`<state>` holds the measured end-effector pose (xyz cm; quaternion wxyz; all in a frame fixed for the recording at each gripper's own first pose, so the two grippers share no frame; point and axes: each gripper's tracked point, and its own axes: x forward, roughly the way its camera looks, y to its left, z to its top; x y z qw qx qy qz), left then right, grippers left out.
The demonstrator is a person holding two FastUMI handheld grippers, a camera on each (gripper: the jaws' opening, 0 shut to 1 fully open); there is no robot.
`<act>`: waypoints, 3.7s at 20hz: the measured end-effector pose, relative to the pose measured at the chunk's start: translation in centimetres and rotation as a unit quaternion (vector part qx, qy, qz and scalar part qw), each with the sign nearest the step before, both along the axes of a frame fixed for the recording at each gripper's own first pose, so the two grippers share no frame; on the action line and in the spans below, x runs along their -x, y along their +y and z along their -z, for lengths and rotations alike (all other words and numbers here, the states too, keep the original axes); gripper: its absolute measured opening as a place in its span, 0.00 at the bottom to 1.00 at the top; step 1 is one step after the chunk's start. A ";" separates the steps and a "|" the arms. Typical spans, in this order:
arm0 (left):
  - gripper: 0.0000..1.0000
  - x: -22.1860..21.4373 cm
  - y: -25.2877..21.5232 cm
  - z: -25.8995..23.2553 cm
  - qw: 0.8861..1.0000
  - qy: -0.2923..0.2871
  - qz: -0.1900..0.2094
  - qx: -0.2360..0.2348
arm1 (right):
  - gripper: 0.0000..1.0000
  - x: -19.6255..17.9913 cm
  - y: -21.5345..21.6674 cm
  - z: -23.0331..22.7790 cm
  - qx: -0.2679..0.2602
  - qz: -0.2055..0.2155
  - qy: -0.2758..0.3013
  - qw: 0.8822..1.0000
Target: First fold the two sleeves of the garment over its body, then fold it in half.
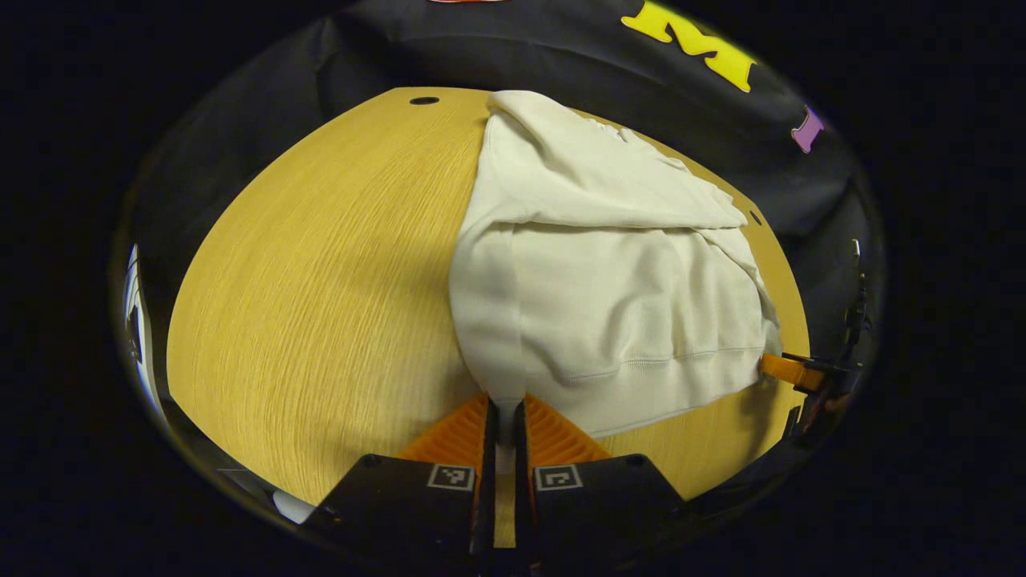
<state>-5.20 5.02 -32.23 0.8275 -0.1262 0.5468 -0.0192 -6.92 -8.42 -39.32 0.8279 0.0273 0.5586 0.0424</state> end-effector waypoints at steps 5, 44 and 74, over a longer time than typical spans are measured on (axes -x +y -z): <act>0.05 -0.3 -0.8 -0.8 1.000 0.001 -0.008 0.030 | 0.10 0.0 0.2 -0.1 -0.028 0.035 0.018 0.999; 0.04 -39.8 0.9 -18.1 0.956 -0.269 -0.022 0.116 | 0.09 -37.2 5.3 -15.8 -0.205 0.095 -0.143 0.964; 0.96 -41.3 5.8 -23.3 0.923 -0.378 -0.038 -0.058 | 0.84 -36.0 2.5 -17.5 -0.057 0.114 -0.298 0.946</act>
